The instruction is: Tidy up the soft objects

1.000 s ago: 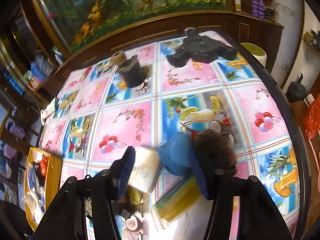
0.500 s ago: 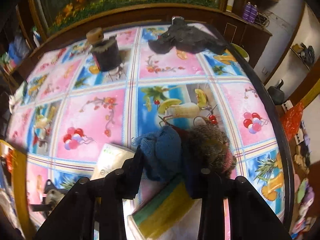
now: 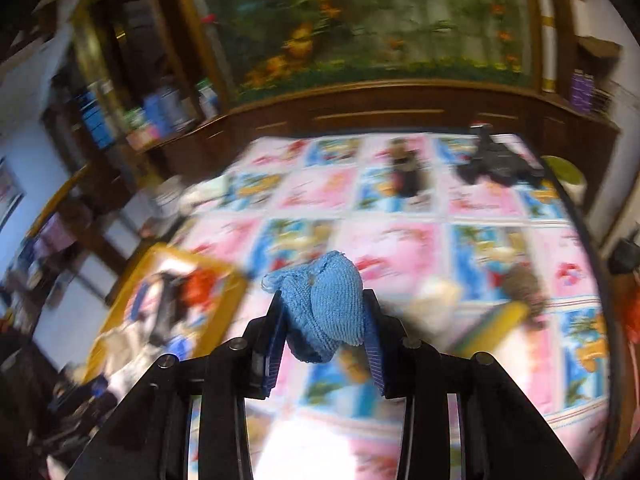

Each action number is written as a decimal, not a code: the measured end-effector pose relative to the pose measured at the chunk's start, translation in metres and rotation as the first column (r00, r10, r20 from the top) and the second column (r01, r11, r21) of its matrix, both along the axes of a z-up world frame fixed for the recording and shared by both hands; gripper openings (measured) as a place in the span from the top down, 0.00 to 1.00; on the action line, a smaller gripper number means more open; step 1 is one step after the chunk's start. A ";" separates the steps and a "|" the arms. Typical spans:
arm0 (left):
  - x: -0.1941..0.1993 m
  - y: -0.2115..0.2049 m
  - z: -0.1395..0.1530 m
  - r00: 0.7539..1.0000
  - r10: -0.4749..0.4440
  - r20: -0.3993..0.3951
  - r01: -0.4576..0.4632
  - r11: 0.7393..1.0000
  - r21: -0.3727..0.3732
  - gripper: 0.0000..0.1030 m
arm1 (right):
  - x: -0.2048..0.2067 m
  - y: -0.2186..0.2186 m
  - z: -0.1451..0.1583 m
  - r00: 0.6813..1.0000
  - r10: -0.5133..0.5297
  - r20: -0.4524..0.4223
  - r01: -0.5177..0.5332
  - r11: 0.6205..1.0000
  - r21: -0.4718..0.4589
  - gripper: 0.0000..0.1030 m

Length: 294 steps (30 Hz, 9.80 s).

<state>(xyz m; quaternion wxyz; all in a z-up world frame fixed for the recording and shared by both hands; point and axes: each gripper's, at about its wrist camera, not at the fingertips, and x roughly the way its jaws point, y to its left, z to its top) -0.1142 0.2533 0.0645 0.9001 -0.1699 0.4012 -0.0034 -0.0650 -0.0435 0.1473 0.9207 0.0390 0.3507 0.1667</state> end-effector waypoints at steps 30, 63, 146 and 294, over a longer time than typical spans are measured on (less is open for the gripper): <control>-0.024 0.080 -0.009 0.969 0.243 0.042 -0.222 0.933 -0.283 0.26 | -0.059 0.219 -0.091 0.921 0.361 -0.146 -0.385 0.903 -0.191 0.29; 0.004 -0.150 0.002 0.946 -0.292 -0.140 0.283 0.956 -0.077 0.26 | -0.122 -0.029 -0.107 0.996 0.024 -0.084 -0.032 0.994 -0.100 0.21; 0.042 -0.236 -0.036 0.874 -0.477 -0.091 0.483 0.874 0.055 0.62 | 0.040 -0.115 -0.120 0.904 -0.388 -0.179 0.380 0.922 -0.077 0.88; -0.012 -0.135 0.000 0.962 -0.273 0.001 0.270 0.953 0.136 0.29 | 0.168 -0.078 -0.119 0.885 -0.343 -0.313 0.312 0.939 -0.147 0.55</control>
